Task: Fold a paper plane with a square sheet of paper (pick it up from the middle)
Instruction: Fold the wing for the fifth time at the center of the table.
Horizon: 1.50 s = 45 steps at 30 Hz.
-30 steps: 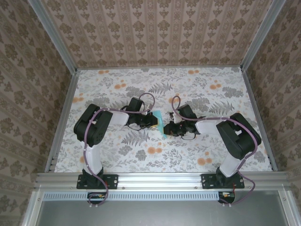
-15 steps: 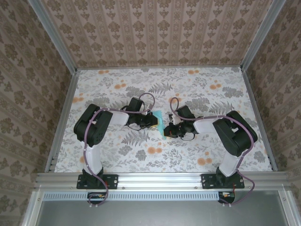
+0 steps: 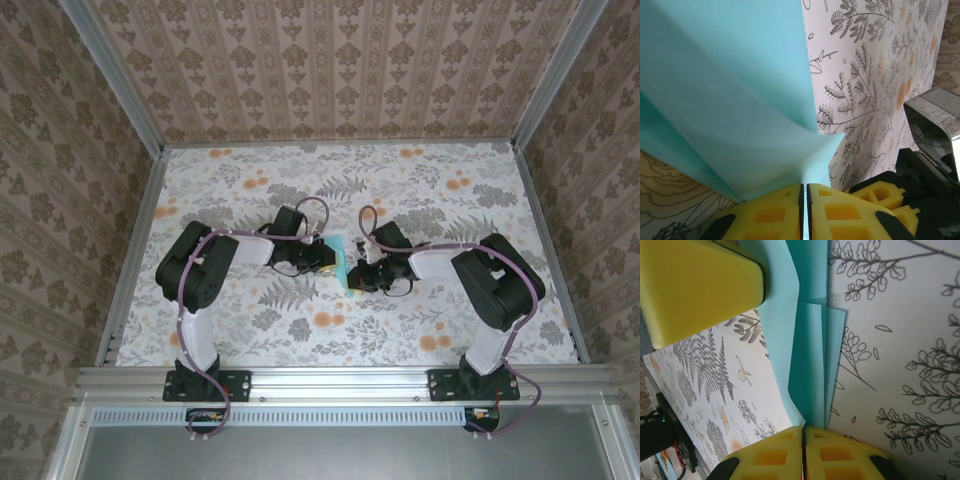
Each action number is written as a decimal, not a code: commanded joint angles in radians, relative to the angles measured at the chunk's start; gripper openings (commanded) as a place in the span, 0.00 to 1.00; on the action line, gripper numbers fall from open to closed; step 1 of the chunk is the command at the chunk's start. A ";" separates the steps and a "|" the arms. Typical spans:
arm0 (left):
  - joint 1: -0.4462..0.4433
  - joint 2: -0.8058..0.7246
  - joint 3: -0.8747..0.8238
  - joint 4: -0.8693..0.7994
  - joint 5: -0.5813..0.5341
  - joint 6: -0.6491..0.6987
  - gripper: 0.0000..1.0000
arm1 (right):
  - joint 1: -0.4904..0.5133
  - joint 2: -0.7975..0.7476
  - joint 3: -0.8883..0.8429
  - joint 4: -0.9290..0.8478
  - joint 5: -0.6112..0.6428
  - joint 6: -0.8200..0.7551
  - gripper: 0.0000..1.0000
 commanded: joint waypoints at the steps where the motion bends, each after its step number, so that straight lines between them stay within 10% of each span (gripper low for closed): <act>1: -0.014 0.036 0.051 -0.121 -0.040 0.040 0.11 | 0.007 -0.006 0.005 -0.072 0.044 -0.016 0.12; 11: -0.027 0.045 0.090 -0.281 -0.139 0.107 0.08 | 0.008 -0.168 0.024 -0.104 0.087 0.017 0.20; 45: -0.024 0.076 0.097 -0.321 -0.189 0.076 0.06 | 0.057 0.027 0.018 -0.114 0.049 0.014 0.11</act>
